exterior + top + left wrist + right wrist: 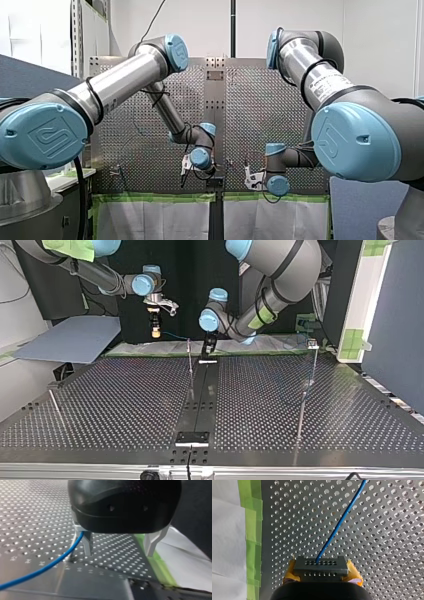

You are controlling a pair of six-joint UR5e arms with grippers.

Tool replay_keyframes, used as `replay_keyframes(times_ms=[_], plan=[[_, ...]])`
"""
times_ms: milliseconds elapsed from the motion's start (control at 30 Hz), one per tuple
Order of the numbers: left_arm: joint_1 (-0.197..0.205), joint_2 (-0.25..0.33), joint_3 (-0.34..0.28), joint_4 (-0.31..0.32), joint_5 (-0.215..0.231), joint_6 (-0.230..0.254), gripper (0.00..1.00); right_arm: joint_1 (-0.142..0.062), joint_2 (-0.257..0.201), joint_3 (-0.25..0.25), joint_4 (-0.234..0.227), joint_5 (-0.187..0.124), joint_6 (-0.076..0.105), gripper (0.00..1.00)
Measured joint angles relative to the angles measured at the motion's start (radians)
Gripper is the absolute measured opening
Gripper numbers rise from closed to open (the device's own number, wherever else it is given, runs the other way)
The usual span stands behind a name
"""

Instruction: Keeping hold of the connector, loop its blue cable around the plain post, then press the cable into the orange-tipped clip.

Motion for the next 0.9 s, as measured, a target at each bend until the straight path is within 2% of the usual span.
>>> replay_keyframes(times_ms=[167, 533, 733, 900], plan=[[-0.017, 0.036, -0.039, 0.006, -0.039, 0.031, 1.00, 0.000, 0.000, 0.000, 0.002, 0.000, 0.000, 0.00], [-0.070, 0.099, -0.126, 0.043, -0.059, 0.056, 1.00, -0.001, 0.001, 0.000, 0.006, 0.000, -0.001, 0.00], [-0.115, 0.132, -0.145, 0.048, -0.080, 0.063, 1.00, -0.002, 0.000, 0.000, 0.014, 0.000, -0.006, 0.00], [-0.138, 0.145, -0.147, 0.047, -0.088, 0.065, 1.00, -0.002, 0.000, 0.000, 0.017, 0.000, -0.008, 0.00]])
